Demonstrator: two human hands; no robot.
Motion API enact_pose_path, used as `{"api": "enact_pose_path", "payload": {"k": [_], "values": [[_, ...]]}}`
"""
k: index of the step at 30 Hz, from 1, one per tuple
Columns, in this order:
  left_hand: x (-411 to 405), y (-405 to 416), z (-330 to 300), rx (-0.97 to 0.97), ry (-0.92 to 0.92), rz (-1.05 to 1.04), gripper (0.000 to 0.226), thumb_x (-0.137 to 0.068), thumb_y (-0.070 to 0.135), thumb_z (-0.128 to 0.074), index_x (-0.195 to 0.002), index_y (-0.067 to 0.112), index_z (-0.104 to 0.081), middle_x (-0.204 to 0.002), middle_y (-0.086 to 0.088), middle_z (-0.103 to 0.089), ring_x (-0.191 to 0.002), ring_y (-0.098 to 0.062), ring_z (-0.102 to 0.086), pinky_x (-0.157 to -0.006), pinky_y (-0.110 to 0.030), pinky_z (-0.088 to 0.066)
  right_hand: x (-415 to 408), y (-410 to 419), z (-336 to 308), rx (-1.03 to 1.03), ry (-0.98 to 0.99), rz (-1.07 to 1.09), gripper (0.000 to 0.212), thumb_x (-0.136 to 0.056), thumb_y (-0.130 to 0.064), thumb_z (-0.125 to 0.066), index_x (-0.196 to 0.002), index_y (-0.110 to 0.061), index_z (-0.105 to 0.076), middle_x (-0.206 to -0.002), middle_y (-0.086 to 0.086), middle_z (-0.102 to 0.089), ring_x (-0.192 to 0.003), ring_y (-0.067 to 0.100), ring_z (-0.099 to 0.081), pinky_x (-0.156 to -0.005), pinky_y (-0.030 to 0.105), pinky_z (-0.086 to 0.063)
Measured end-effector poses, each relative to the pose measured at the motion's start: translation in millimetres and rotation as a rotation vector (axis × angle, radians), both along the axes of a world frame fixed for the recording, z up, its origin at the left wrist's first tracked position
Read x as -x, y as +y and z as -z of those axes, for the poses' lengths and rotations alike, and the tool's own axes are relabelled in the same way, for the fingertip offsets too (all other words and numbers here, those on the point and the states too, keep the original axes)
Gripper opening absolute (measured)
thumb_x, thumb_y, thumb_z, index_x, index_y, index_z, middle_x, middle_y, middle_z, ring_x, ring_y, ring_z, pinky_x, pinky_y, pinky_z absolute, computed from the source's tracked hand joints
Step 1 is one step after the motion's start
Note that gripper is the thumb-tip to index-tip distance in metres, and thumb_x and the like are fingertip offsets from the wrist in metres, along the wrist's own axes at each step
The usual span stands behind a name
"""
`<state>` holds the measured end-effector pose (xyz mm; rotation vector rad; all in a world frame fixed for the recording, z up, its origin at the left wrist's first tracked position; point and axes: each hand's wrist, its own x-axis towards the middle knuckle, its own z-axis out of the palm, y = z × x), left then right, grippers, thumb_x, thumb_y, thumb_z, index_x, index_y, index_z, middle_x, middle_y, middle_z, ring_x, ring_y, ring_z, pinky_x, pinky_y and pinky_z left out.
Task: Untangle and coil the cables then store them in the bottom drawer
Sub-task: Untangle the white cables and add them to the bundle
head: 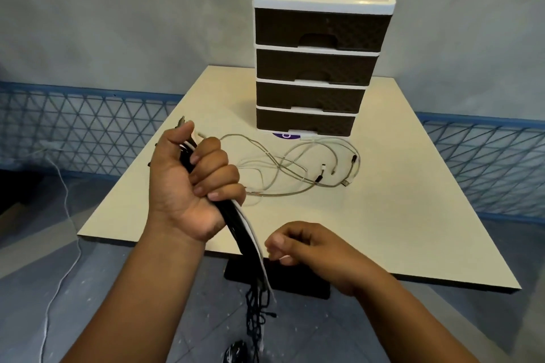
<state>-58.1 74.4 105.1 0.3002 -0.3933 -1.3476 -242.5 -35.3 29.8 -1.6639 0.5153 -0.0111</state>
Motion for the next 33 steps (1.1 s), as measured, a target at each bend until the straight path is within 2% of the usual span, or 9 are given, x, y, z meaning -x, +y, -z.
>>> {"api": "enact_pose_path", "payload": {"k": [6,9,13,16,20,24,28,31,33], "values": [[-34,-18,0,-0.145,-0.063,-0.053,0.058,-0.098,0.048,-0.042,-0.047,0.021,-0.035,-0.04,0.008,-0.017,-0.033,-0.005,-0.015,-0.033,-0.015,-0.022,-44,-46,28,0.36,0.192,0.381,0.016,-0.099,-0.025,-0.053,-0.103,-0.019,-0.067,-0.098,0.0,-0.07,-0.081,0.019,-0.069,-0.08,0.035,-0.056],[-55,-28,3,-0.112,-0.047,0.035,0.059,-0.102,0.046,-0.035,-0.049,0.02,-0.039,-0.04,0.009,-0.019,-0.033,-0.005,-0.018,-0.035,-0.015,-0.025,-68,-57,42,0.754,0.134,0.335,0.025,-0.098,-0.017,-0.051,-0.118,-0.019,-0.066,-0.113,0.002,-0.062,-0.099,0.019,-0.06,-0.084,0.027,-0.046],[-82,-41,2,-0.168,-0.087,0.043,0.059,-0.102,0.045,-0.034,-0.049,0.02,-0.038,-0.041,0.008,-0.017,-0.034,-0.005,-0.015,-0.035,-0.015,-0.024,-95,-73,60,1.106,0.22,0.142,0.034,-0.086,-0.002,-0.057,-0.118,-0.014,-0.065,-0.113,0.007,-0.059,-0.102,0.029,-0.056,-0.083,0.038,-0.05],[-98,-48,0,-0.235,-0.119,0.016,0.059,-0.1,0.046,-0.034,-0.047,0.02,-0.036,-0.041,0.008,-0.012,-0.034,-0.006,-0.011,-0.033,-0.014,-0.021,-105,-89,44,1.178,0.302,0.077,0.019,-0.089,-0.008,-0.056,-0.101,-0.017,-0.067,-0.1,0.003,-0.06,-0.095,0.025,-0.059,-0.072,0.031,-0.047],[-115,-55,0,-0.278,-0.139,0.014,0.056,-0.097,0.045,-0.038,-0.047,0.02,-0.035,-0.042,0.008,-0.01,-0.035,-0.007,-0.008,-0.034,-0.013,-0.019,-118,-112,-23,1.196,0.185,0.209,0.016,-0.096,-0.029,-0.057,-0.103,-0.026,-0.071,-0.098,-0.002,-0.07,-0.092,0.02,-0.061,-0.069,0.027,-0.042],[-128,-64,2,-0.223,-0.101,0.112,0.054,-0.099,0.045,-0.036,-0.05,0.021,-0.038,-0.042,0.008,-0.014,-0.035,-0.005,-0.012,-0.034,-0.016,-0.023,-134,-134,-105,0.727,-0.102,0.487,0.012,-0.099,-0.03,-0.053,-0.104,-0.024,-0.063,-0.083,-0.004,-0.069,-0.075,0.008,-0.066,-0.071,0.029,-0.054],[-134,-72,-2,-0.176,-0.078,0.188,0.051,-0.1,0.046,-0.036,-0.055,0.022,-0.042,-0.043,0.008,-0.019,-0.036,-0.005,-0.016,-0.035,-0.017,-0.025,-141,-139,-176,0.2,-0.654,0.591,0.01,-0.102,-0.018,-0.049,-0.097,-0.016,-0.057,-0.066,0.001,-0.053,-0.056,0.019,-0.058,-0.059,0.031,-0.053],[-132,-77,-13,-0.24,-0.124,0.115,0.047,-0.096,0.047,-0.04,-0.057,0.022,-0.044,-0.043,0.008,-0.014,-0.036,-0.004,-0.011,-0.034,-0.016,-0.021,-142,-129,-210,0.043,-0.894,0.591,0.008,-0.102,-0.016,-0.048,-0.099,-0.011,-0.054,-0.065,0.001,-0.051,-0.051,0.017,-0.05,-0.054,0.028,-0.047],[-127,-80,-21,-0.291,-0.152,0.059,0.04,-0.091,0.047,-0.045,-0.061,0.022,-0.049,-0.042,0.008,-0.012,-0.034,-0.004,-0.01,-0.034,-0.014,-0.017,-143,-112,-210,0.005,-0.869,0.572,0.009,-0.101,-0.014,-0.048,-0.099,-0.009,-0.055,-0.065,0.002,-0.053,-0.049,0.017,-0.05,-0.052,0.028,-0.046]]}}
